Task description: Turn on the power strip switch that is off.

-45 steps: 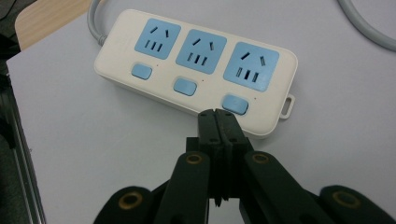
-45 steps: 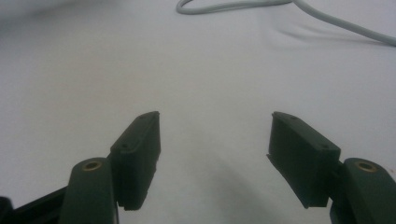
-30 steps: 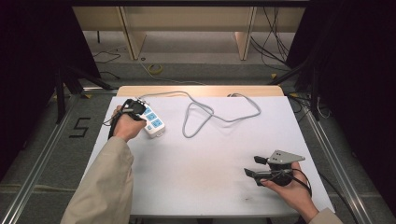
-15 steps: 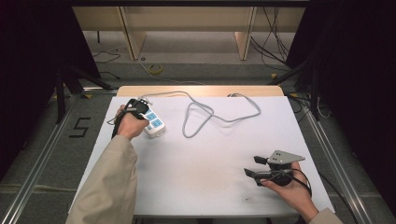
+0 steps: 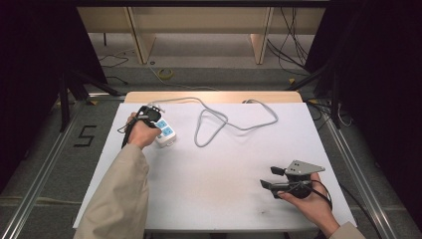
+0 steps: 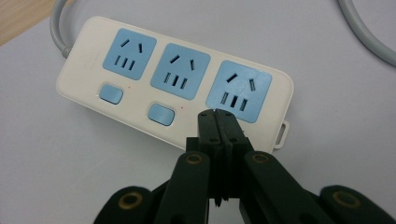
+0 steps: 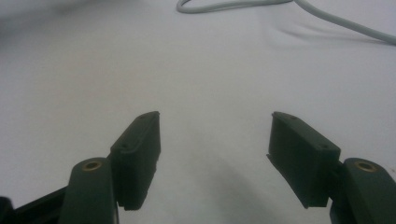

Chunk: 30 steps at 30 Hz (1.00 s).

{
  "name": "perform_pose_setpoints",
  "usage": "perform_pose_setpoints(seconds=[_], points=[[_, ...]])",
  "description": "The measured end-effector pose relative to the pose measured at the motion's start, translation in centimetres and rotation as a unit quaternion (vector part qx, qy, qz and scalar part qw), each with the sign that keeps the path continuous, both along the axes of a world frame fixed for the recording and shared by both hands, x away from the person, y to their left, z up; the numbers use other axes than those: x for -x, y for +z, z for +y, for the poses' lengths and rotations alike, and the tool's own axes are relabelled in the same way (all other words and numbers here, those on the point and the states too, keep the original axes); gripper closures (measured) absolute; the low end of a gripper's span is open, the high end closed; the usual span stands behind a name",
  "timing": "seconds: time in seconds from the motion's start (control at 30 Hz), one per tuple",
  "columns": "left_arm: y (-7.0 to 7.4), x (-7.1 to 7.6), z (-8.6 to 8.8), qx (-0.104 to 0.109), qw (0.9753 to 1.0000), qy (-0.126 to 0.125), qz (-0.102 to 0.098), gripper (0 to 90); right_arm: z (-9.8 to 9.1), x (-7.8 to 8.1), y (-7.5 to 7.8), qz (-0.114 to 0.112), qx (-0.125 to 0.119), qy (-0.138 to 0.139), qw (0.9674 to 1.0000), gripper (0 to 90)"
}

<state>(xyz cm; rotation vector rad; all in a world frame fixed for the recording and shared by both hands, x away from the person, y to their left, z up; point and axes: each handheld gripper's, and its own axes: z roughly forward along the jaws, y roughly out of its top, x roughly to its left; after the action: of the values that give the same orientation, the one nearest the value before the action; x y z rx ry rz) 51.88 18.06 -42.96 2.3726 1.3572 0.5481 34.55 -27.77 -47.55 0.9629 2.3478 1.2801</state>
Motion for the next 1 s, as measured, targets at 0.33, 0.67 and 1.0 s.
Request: perform_pose_setpoints(seconds=[0.33, 0.67, 1.0], points=[[-0.37, -0.24, -0.15, 0.003, 1.0000, 0.002, 0.003, 89.9, 0.01, 0.00, 0.01, 0.000, 0.000, 0.000, 1.0000, 35.0], [-0.56, -0.40, -0.35, 0.002, 0.9999, 0.000, 0.011, 89.9, 0.01, -0.01, 0.00, -0.001, -0.001, 0.001, 1.0000, 35.0], [-0.80, -0.59, -0.56, 0.000, 0.9998, 0.001, 0.020, 89.9, 0.00, -0.02, 0.00, 0.000, 0.000, 0.002, 1.0000, 35.0]])
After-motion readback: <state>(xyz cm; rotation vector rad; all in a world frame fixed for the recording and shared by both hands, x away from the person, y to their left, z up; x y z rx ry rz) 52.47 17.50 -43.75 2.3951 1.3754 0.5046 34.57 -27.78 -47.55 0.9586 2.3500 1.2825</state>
